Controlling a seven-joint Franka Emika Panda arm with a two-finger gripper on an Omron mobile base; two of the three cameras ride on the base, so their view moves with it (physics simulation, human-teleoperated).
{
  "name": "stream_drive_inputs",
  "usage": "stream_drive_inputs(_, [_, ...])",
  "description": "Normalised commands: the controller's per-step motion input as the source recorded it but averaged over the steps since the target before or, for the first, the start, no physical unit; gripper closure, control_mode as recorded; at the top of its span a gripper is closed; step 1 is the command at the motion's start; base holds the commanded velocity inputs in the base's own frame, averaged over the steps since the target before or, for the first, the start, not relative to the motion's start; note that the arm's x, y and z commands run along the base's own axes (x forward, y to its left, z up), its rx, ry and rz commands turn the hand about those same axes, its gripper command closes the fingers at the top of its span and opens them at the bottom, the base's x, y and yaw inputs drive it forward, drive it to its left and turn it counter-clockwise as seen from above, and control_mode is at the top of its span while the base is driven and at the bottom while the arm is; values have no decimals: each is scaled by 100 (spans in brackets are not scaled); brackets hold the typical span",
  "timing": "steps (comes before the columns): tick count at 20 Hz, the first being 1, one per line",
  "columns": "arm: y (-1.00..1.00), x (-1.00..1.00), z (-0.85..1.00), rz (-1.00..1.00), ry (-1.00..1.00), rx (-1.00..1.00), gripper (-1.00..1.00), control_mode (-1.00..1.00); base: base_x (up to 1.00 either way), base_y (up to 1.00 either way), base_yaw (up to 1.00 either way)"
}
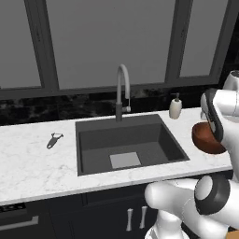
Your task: Pick the cucumber from the sink and place it in the bowl. Then pick the bowl and place it in the microwave. Then close the microwave door and press the start button.
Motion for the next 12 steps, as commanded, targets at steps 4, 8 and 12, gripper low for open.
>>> stream_drive_inputs(4, [-51,51,-23,0,13,5,100,-100,0,0,0])
stream_drive_inputs(8, [-51,53,-40,0,7,3,100,-100,0,0,0])
stream_drive_inputs(12, [-54,37,-47,0,4,8,100,-100,0,0,0])
